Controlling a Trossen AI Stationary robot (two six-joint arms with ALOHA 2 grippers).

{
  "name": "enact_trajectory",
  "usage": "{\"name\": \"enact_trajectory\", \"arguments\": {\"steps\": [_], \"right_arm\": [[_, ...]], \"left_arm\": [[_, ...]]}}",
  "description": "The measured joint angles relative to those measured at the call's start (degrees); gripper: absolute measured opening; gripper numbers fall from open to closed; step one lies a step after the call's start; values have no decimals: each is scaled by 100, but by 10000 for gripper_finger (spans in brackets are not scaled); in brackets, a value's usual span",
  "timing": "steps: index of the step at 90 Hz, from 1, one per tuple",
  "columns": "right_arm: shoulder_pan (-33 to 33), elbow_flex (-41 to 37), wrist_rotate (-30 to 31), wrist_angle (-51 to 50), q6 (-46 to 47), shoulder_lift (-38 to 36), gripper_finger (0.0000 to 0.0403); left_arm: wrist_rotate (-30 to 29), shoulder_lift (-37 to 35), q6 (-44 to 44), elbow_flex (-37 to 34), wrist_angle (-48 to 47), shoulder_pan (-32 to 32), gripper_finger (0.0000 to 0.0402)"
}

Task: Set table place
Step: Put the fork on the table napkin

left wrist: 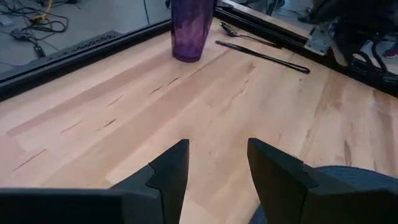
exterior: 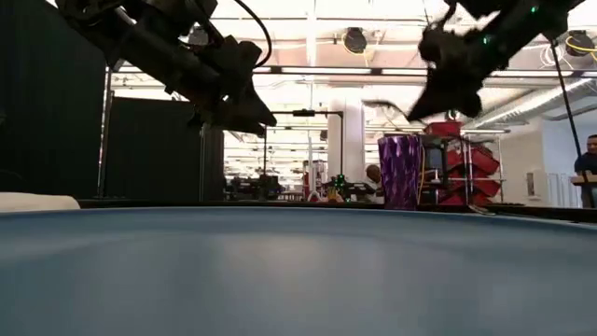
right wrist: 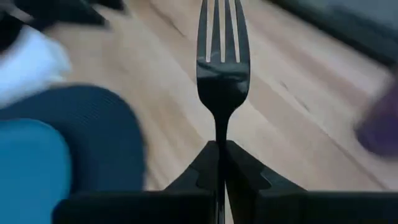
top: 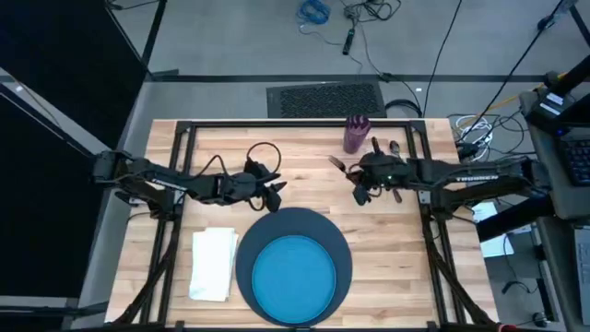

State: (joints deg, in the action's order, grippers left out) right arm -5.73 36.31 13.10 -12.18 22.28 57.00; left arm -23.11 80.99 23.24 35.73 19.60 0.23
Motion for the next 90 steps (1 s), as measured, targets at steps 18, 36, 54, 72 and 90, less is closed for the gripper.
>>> {"name": "enact_trajectory", "arguments": {"steps": [18,36,54,72,90], "right_arm": [[157,7,8,1286,-560,304,0],[172,7,-805,2677,-842,685,0],[164,12,-1373,3629,-954,1026,0],[-21,12,-1748,4173,-950,1223,0],[-31,12,-1862,4242,-933,1314,0]], "left_arm": [[673,0,-540,0,1022,-35,150],[942,0,-1399,0,2196,-107,150],[1122,0,-1655,0,2712,-107,150],[1280,0,-1659,4,2802,-85,150],[1476,0,-1659,11,3001,-88,150]]}}
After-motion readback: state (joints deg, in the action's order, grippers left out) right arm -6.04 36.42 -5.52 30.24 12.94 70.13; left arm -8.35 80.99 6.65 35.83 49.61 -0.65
